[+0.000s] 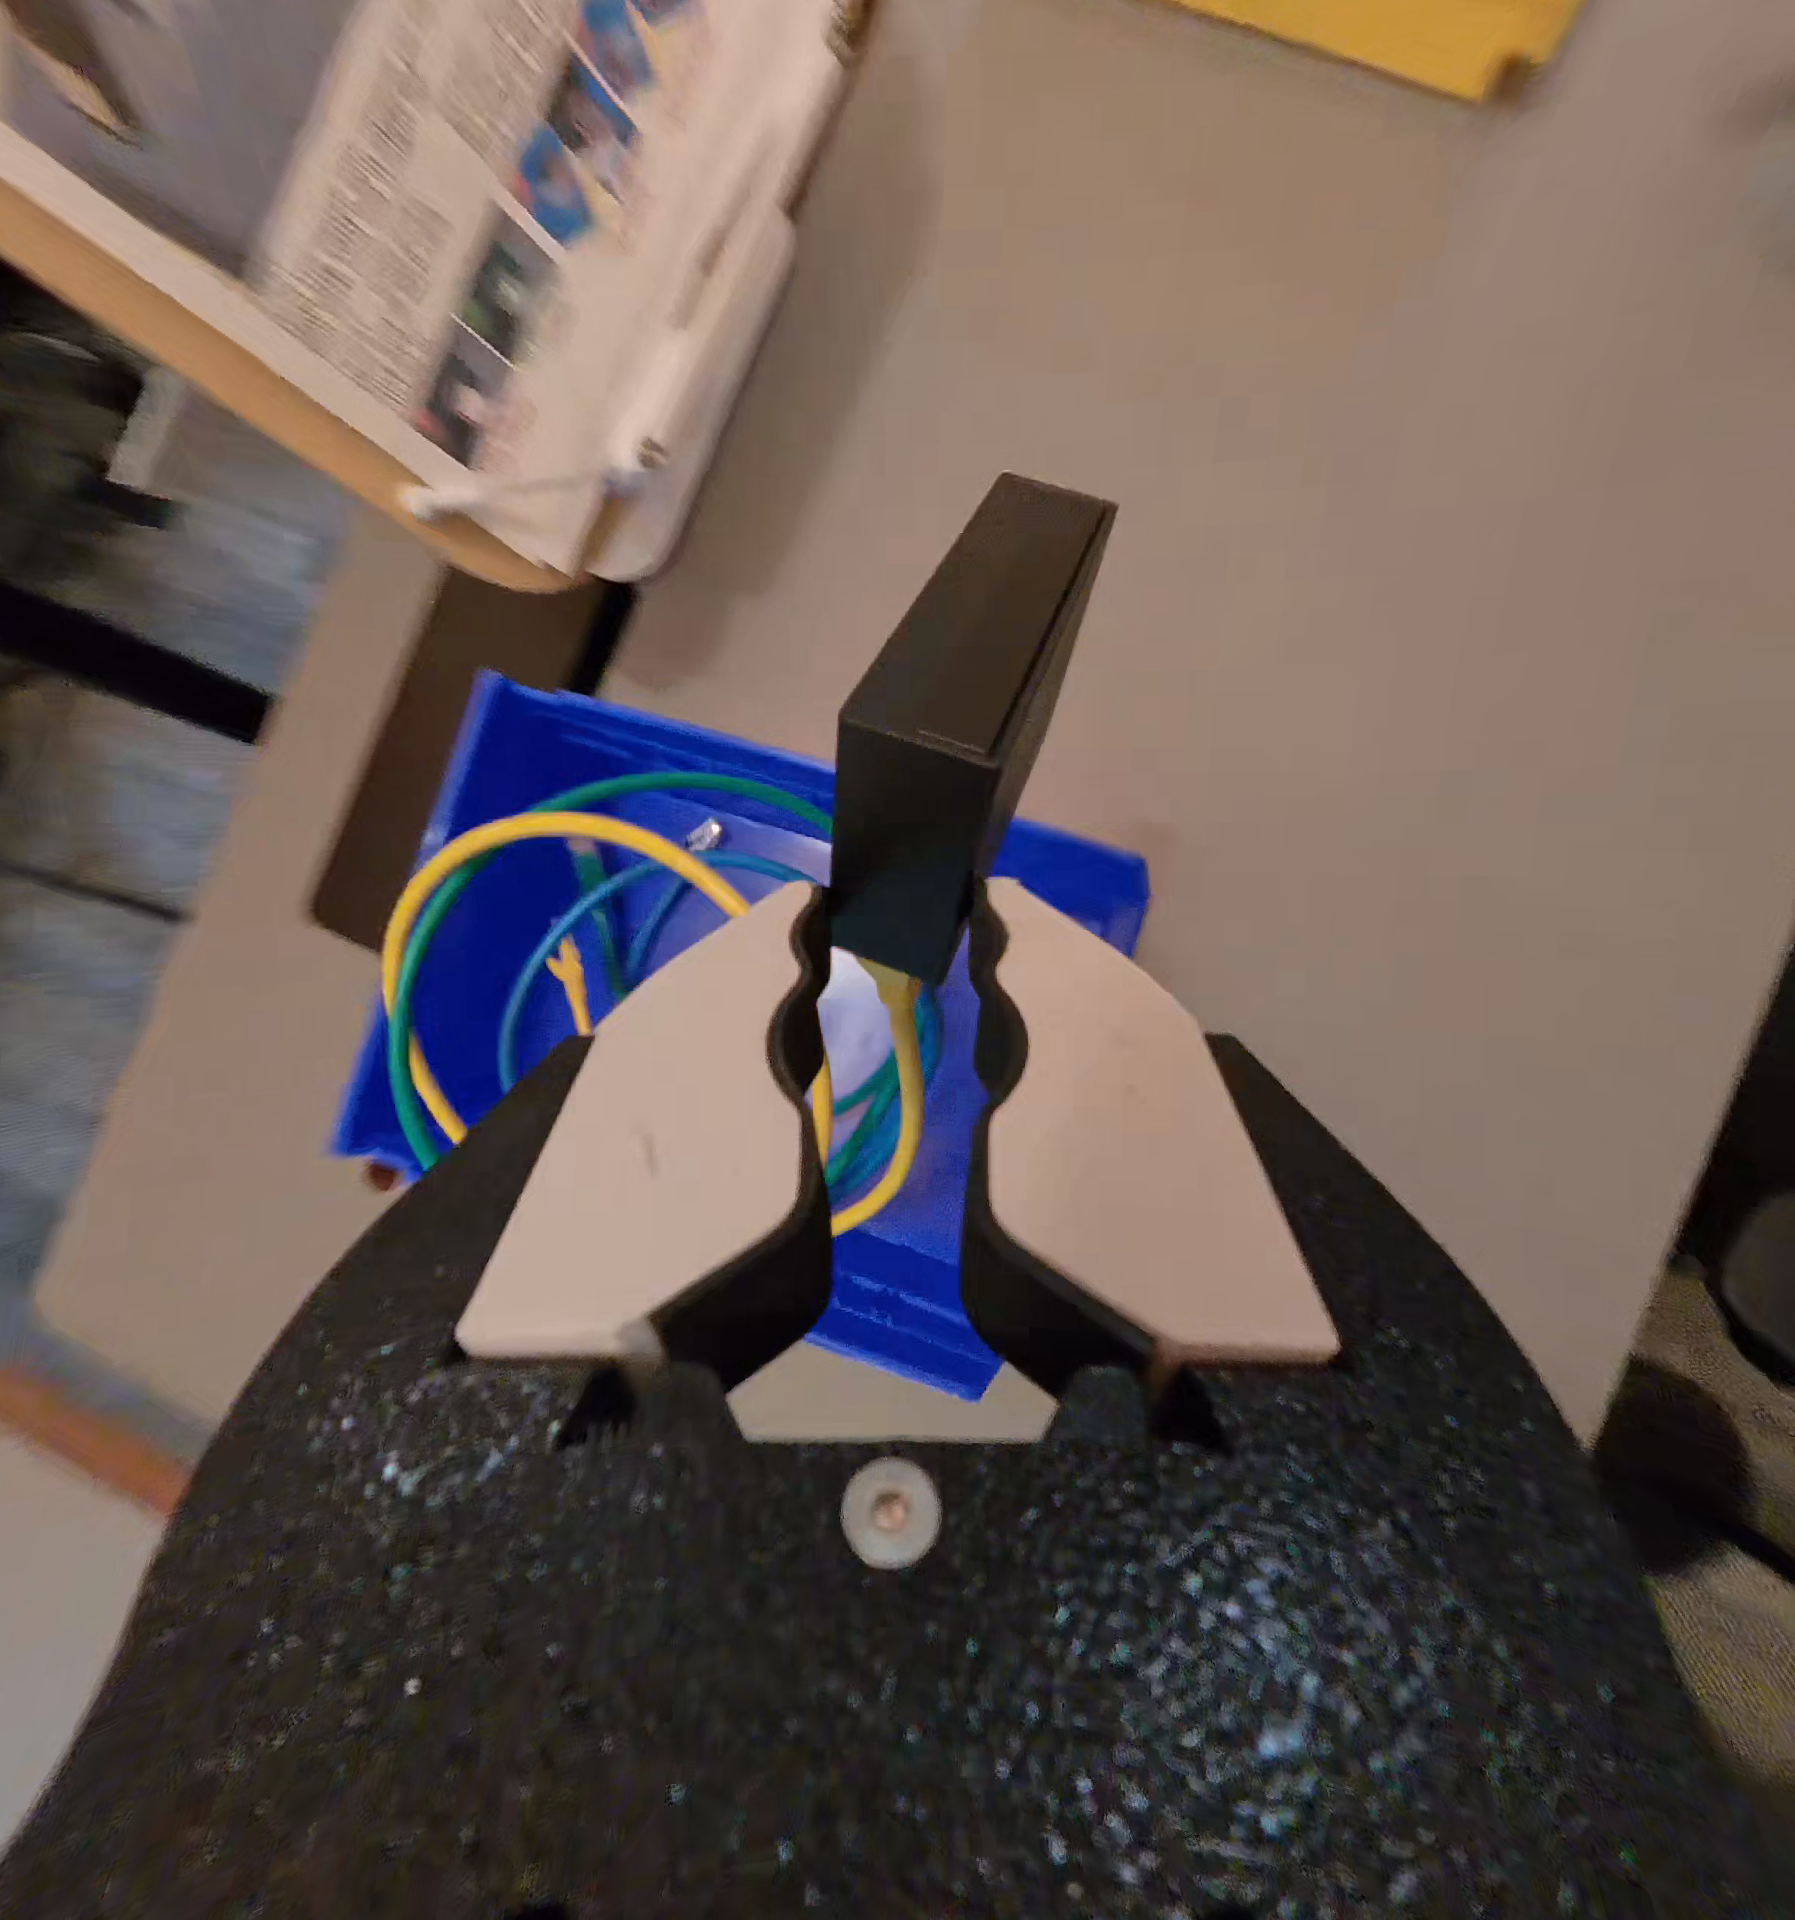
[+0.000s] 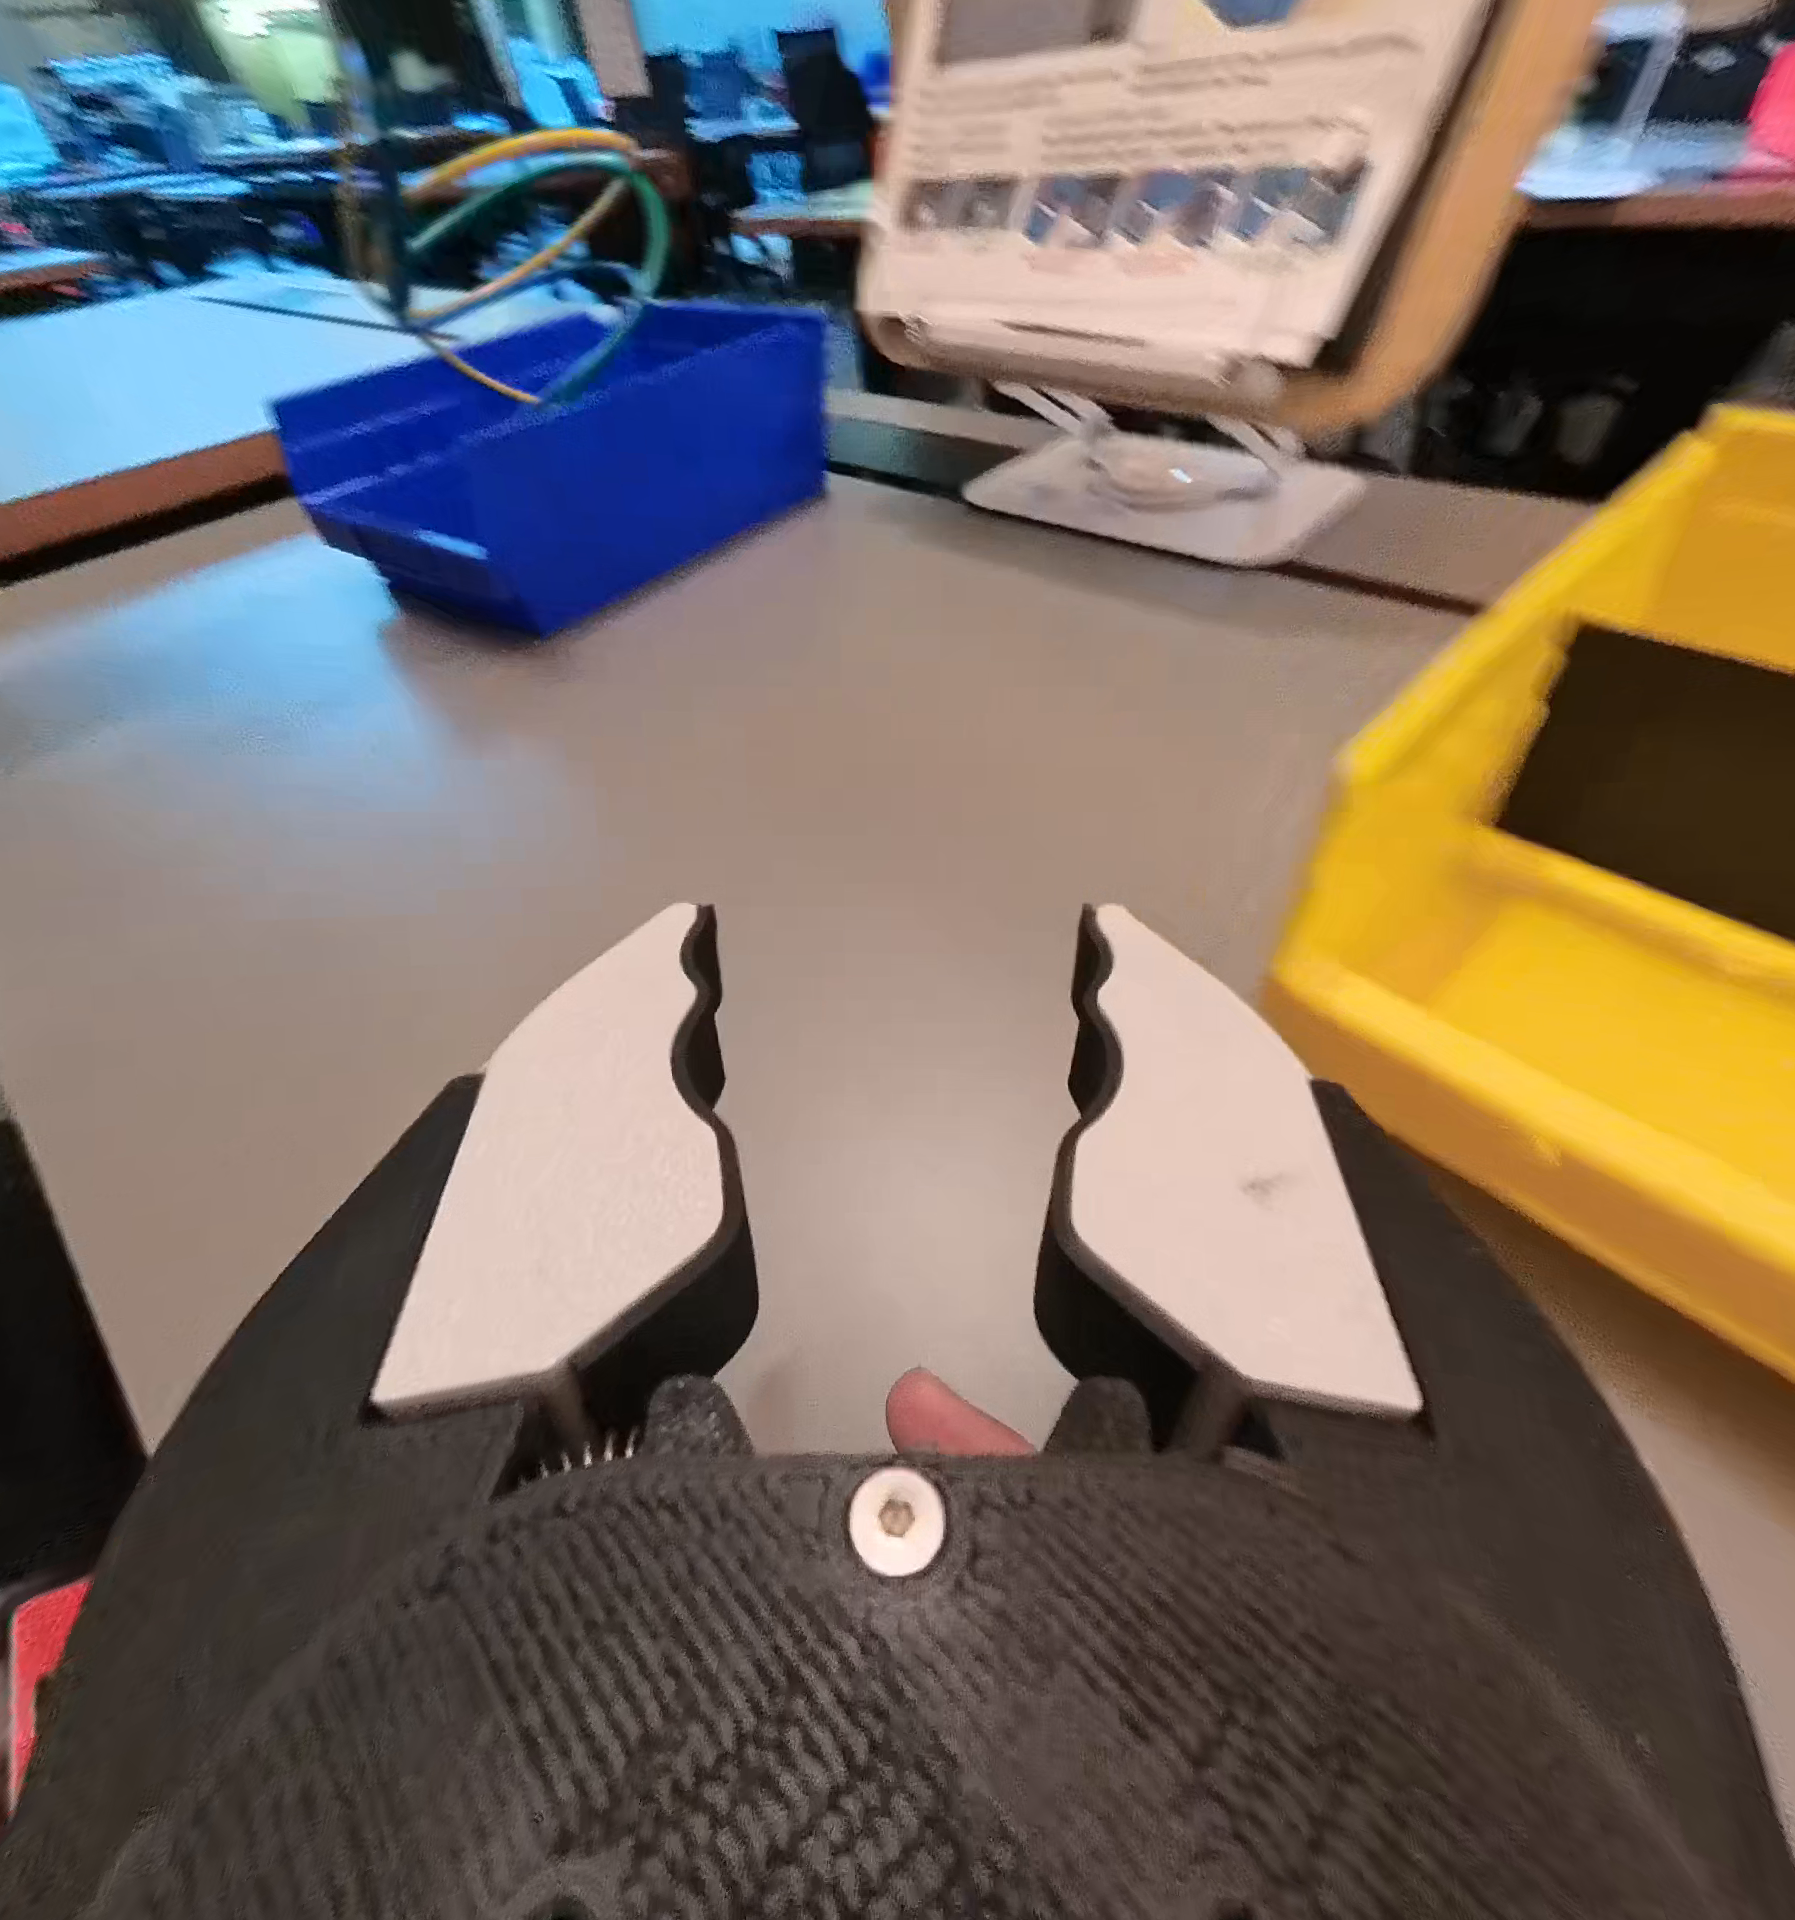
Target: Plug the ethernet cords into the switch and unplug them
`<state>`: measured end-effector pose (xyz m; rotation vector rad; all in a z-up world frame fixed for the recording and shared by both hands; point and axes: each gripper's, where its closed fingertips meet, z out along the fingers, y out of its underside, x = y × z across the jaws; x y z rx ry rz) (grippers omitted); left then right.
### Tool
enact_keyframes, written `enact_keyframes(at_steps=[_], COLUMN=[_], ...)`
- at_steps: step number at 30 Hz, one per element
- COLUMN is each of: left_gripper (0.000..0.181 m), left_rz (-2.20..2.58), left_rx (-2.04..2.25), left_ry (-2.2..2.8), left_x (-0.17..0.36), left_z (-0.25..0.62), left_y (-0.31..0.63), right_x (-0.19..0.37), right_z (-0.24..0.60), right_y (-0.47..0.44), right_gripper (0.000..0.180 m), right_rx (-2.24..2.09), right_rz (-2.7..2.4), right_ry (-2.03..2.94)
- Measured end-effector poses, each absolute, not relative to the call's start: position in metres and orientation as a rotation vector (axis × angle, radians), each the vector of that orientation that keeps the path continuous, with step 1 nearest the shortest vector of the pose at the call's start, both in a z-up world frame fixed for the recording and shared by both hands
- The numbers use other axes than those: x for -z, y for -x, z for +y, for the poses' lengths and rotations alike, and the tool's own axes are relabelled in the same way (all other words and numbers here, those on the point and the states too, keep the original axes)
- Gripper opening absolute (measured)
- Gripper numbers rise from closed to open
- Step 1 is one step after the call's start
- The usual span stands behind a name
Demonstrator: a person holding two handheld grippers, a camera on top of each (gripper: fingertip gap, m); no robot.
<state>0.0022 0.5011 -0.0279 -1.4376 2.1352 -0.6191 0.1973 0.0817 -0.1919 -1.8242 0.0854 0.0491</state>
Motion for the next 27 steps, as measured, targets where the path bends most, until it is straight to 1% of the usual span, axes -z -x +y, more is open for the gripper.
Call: enact_keyframes(at_steps=[4, 7, 9, 12, 14, 17, 20, 22, 27], left_gripper=[0.025, 0.024, 0.025, 0.025, 0.025, 0.025, 0.025, 0.025, 0.025], left_rz=[1.899, 1.805, 1.779, 1.782, 1.804, 1.785, 1.735, 1.683, 1.543], left_rx=[0.629, 0.768, 0.936, 1.139, 1.274, 1.447, 1.58, 1.653, 1.842], left_ry=[1.261, 1.109, 1.055, 1.016, 0.96, 0.902, 0.891, 0.907, 0.912], left_x=[-0.039, -0.098, -0.128, -0.14, -0.13, -0.105, -0.072, -0.05, -0.002], left_z=[0.456, 0.399, 0.357, 0.304, 0.268, 0.228, 0.203, 0.195, 0.188], left_y=[-0.013, -0.017, -0.019, -0.027, -0.03, -0.038, -0.047, -0.052, -0.063], right_x=[0.143, 0.078, 0.026, -0.048, -0.078, -0.086, -0.073, -0.059, -0.019], right_z=[0.134, 0.166, 0.177, 0.183, 0.188, 0.194, 0.185, 0.173, 0.167], right_y=[-0.154, -0.125, -0.11, -0.093, -0.097, -0.087, -0.078, -0.072, -0.079], right_gripper=[0.067, 0.069, 0.071, 0.078, 0.08, 0.08, 0.057, 0.034, 0.028], right_rx=[-0.036, -0.013, -0.007, -0.074, -0.13, -0.254, -0.274, -0.233, -0.321], right_rz=[-0.091, -0.182, -0.217, -0.221, -0.171, -0.214, -0.259, -0.332, -0.387], right_ry=[1.718, 1.557, 1.438, 1.259, 1.185, 1.14, 1.091, 1.056, 1.188])
